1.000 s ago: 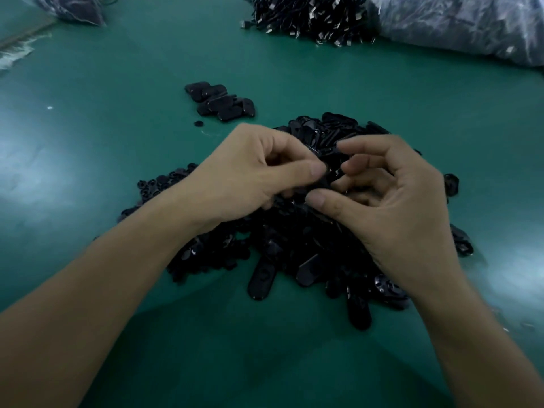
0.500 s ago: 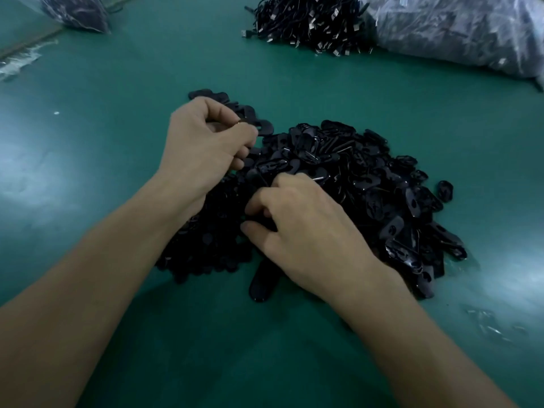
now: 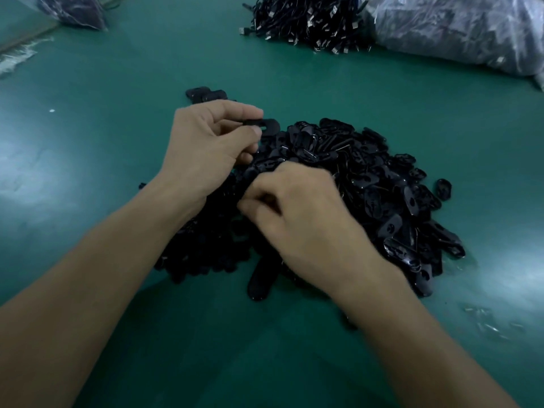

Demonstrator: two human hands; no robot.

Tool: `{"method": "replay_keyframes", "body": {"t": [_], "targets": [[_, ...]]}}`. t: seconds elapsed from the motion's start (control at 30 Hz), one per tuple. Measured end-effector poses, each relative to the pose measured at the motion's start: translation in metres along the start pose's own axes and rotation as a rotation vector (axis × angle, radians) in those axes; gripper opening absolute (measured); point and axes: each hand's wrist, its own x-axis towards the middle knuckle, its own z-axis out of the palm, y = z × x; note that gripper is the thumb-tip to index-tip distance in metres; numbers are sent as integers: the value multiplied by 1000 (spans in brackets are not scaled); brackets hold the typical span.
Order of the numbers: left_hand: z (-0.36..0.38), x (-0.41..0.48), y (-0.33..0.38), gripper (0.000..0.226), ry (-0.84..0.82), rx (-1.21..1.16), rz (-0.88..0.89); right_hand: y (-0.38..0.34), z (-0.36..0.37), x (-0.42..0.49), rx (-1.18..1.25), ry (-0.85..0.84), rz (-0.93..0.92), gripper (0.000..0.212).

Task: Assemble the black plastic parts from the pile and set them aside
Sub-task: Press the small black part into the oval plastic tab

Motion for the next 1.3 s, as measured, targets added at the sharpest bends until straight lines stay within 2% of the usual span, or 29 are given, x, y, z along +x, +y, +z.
{"method": "replay_keyframes", "body": {"t": [0.17, 0.3, 0.43, 0.7, 0.93, 1.17, 1.3], "targets": [[6, -8, 5, 19, -109, 42, 39, 35, -32, -6, 276, 248, 36, 5], [15, -21, 10, 21, -225, 43, 89, 57, -38, -14, 589, 382, 102, 13], [21, -28, 12, 20, -318, -1, 99, 66, -35, -22, 777, 371, 151, 11], [20, -28, 13, 18, -358, -144, 53, 69, -37, -25, 981, 310, 196, 14], [21, -29, 13, 21, -387, -174, 37, 67, -39, -25, 979, 309, 177, 15], [22, -33, 15, 25, -394, -82, 90, 58, -38, -27, 551, 463, 89, 19], [24, -34, 15, 25, -382, -56, 93, 53, -35, -27, 464, 470, 93, 25]]}}
